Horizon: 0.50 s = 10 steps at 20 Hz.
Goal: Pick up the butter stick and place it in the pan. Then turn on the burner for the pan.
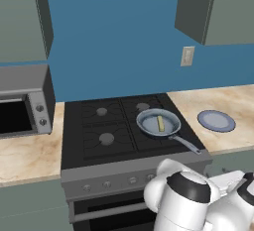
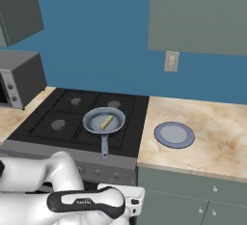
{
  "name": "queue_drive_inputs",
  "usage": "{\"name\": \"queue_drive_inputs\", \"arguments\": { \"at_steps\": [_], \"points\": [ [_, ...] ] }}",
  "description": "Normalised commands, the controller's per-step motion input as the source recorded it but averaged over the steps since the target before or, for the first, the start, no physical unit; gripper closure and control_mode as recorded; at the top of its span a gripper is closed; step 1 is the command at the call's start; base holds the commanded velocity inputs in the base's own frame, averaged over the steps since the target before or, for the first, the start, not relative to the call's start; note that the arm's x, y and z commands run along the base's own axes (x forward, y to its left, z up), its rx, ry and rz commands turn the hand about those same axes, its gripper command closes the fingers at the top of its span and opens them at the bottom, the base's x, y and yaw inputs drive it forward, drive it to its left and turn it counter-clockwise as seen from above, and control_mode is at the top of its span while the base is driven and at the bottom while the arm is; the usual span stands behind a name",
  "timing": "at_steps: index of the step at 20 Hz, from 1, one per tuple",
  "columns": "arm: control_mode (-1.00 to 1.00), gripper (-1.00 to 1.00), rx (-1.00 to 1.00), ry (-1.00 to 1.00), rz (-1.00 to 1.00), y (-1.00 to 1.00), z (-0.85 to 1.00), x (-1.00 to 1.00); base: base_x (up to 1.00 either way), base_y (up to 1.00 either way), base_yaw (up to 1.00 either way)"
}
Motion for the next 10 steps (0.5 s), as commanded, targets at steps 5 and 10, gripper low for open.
{"name": "queue_drive_inputs", "arguments": {
  "at_steps": [5, 10],
  "points": [
    [-1.0, -1.0, 0.0, -0.01, 0.0, 0.0, -0.17, -0.05, 0.0, 0.0, 0.0],
    [-1.0, -1.0, 0.0, 0.0, 0.0, 0.0, -0.18, -0.19, 0.0, 0.0, 0.0]
  ]
}}
